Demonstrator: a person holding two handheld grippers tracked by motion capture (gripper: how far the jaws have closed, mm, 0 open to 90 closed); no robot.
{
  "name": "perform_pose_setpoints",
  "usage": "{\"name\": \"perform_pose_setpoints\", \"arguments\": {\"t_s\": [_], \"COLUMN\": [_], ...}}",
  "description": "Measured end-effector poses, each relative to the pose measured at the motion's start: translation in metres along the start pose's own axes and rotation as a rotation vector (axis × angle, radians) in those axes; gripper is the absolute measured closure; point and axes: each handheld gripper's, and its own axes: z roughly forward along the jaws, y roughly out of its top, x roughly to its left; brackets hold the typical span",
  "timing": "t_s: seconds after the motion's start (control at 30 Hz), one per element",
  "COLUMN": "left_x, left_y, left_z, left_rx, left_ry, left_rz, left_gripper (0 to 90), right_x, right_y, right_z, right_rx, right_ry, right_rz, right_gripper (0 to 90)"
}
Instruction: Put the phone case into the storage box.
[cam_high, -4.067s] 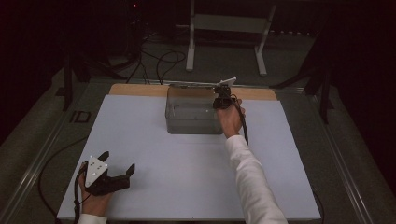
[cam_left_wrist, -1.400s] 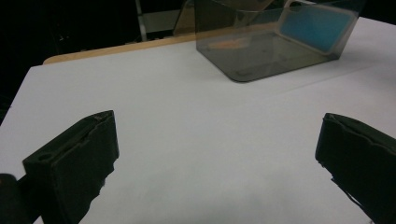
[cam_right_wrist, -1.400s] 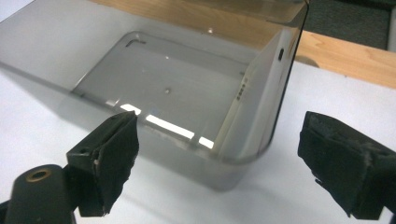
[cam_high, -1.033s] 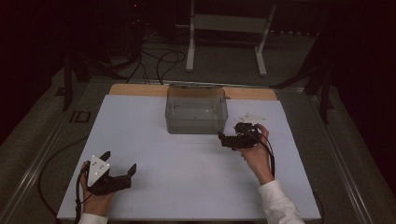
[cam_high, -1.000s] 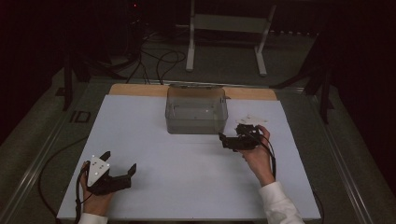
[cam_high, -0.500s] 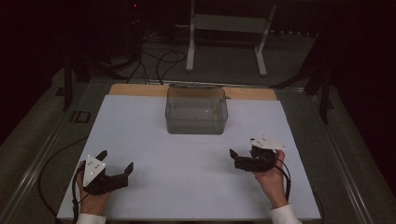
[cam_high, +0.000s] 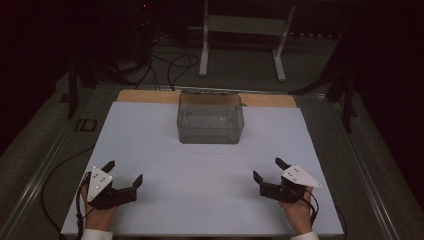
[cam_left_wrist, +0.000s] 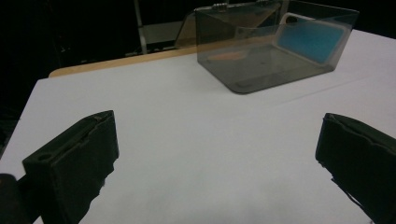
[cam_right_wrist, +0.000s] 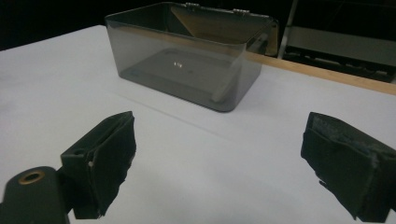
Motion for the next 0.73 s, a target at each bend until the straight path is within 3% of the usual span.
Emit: {"name": "perform_pose_setpoints", "arguments": {"t_s": [0.33, 0.5, 0.73], "left_x": [-0.004, -0.006, -0.009], "left_y": [-0.001, -0.002, -0.002], "left_z": [0.003, 0.004, 0.008], "left_rx": [0.011, 0.016, 0.031], "left_ry": [-0.009, -0.014, -0.022], "left_rz": [0.038, 0.049, 0.055], "left_gripper": [0.2, 0.2, 0.2], "right_x": [-0.002, -0.002, -0.005], "right_y": [-0.016, -0.021, -0.022], "right_z": [-0.012, -0.014, -0.014], "right_rx": [-0.058, -0.035, -0.018], "right_ry": [0.01, 0.025, 0.024], "right_rz": [0.01, 0.001, 0.027], "right_gripper": [12.6, 11.5, 10.3]}}
